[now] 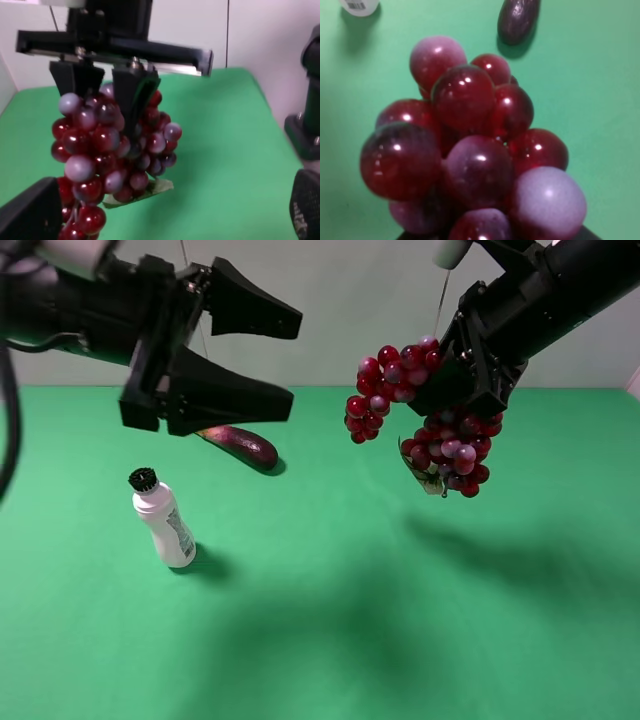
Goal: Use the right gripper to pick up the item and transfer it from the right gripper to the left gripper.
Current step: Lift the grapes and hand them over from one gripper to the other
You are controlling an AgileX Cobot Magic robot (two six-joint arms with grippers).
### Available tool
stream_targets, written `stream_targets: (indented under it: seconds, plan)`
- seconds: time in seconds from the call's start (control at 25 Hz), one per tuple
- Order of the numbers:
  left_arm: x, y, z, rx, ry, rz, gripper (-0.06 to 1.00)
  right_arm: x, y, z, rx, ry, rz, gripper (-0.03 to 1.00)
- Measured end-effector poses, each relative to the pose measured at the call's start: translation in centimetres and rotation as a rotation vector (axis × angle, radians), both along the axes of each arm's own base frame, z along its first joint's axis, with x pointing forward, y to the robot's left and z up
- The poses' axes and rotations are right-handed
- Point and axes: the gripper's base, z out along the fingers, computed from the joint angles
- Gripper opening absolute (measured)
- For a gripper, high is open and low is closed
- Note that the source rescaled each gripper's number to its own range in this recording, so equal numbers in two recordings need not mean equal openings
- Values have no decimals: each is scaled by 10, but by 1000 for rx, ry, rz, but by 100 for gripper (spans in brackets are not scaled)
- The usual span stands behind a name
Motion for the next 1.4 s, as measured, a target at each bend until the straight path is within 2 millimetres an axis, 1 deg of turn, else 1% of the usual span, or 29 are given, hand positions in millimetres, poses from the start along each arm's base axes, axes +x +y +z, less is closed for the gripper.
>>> stream_targets:
  seconds: [0.24, 0.48, 0.8, 1.04, 1.28, 1.4]
  plan:
    - [3, -21, -14, 91, -123, 11, 96, 0, 0, 0, -1, 0, 1, 3]
    - [19, -32, -15, 44, -117, 43, 96, 0, 0, 0, -2, 3, 4, 3]
    - [34, -59, -28, 47, -105, -8, 96, -1, 0, 0, -3, 6, 6, 3]
    - [43, -65, -35, 56, -98, 1, 96, -1, 0, 0, -3, 7, 7, 1]
    - [49, -70, -52, 69, -52, 12, 96, -1, 0, 0, -3, 7, 7, 0]
    - [52, -72, -55, 65, -47, 21, 96, -1, 0, 0, -3, 7, 7, 0]
